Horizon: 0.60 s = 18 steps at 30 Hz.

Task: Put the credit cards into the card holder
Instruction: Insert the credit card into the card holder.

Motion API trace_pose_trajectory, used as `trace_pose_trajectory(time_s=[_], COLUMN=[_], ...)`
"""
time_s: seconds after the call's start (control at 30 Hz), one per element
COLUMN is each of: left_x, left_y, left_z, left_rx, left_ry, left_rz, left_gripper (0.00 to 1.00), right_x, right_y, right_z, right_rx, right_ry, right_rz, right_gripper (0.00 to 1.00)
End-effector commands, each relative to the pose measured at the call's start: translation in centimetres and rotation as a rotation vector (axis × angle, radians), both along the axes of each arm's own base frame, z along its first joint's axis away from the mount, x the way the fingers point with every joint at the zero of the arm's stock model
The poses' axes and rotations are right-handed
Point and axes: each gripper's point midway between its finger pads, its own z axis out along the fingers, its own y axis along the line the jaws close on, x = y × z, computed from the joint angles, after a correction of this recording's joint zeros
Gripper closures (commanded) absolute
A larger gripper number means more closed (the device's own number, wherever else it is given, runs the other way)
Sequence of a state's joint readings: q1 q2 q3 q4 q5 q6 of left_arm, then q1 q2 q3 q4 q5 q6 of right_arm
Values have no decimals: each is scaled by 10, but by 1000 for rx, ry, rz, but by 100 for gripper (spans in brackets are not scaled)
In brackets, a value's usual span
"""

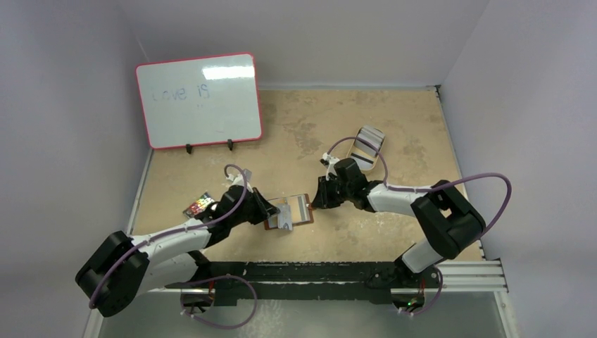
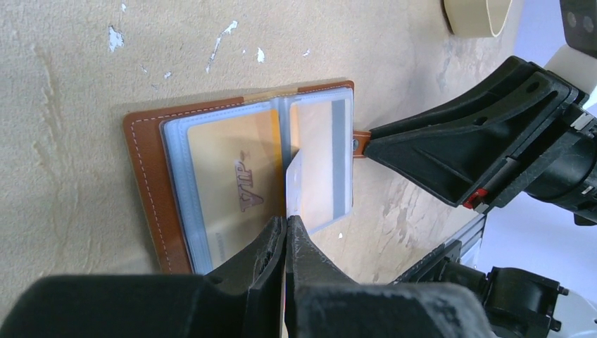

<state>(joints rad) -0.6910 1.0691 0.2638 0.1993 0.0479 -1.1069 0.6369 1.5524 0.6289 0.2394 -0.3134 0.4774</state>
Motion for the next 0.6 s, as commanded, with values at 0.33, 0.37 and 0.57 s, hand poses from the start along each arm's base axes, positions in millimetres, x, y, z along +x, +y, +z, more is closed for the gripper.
trace_pose_trajectory(time_s=[0.33, 0.37, 0.57], left_x=[22, 23, 28], left_y=[5, 5, 6], left_z=[3, 3, -2], left_rx=[43, 43, 60], left_ry=[-94, -96, -109], left_rz=[53, 52, 62], left_gripper=[100, 100, 100], right_x=[-2, -2, -4], right_y=[7, 7, 7], right_z=[1, 1, -1], right_rx=[19, 19, 17], right_ry=[-7, -8, -5], right_rz=[26, 26, 26], right_gripper=[79, 79, 79])
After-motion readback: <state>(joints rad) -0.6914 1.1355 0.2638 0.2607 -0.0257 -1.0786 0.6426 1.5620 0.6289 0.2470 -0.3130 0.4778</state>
